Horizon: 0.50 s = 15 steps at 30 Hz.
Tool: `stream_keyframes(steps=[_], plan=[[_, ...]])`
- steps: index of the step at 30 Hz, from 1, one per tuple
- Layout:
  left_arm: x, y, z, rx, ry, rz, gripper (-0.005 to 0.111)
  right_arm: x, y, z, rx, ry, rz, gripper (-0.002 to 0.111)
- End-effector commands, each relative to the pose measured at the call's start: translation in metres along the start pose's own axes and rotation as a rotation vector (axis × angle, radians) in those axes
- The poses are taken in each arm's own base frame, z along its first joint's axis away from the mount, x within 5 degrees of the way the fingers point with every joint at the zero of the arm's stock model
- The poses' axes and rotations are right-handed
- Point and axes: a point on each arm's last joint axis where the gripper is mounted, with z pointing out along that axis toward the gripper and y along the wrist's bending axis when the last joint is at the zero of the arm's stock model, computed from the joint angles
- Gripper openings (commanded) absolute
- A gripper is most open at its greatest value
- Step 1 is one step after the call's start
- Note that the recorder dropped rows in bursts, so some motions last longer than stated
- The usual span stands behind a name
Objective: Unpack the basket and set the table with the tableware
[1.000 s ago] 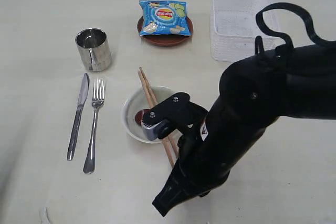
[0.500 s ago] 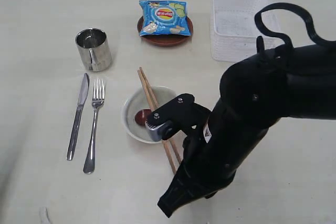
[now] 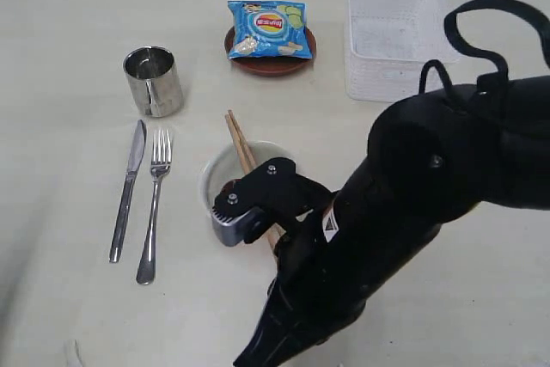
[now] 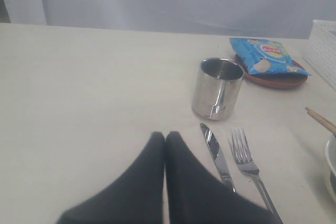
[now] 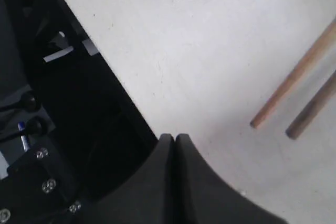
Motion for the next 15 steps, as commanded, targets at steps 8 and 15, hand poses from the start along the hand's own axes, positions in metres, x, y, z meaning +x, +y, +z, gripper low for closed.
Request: stream_keyframes(steps=[8, 15], plan=[[0.001, 0.000, 0.000, 0.004, -0.002, 0.005, 0.000, -0.027, -0.005, 0.021, 0.031, -0.028, -0.052, 0.000], [0.001, 0.000, 0.000, 0.004, -0.002, 0.005, 0.000, -0.029, -0.009, 0.024, 0.062, -0.032, -0.069, 0.000]])
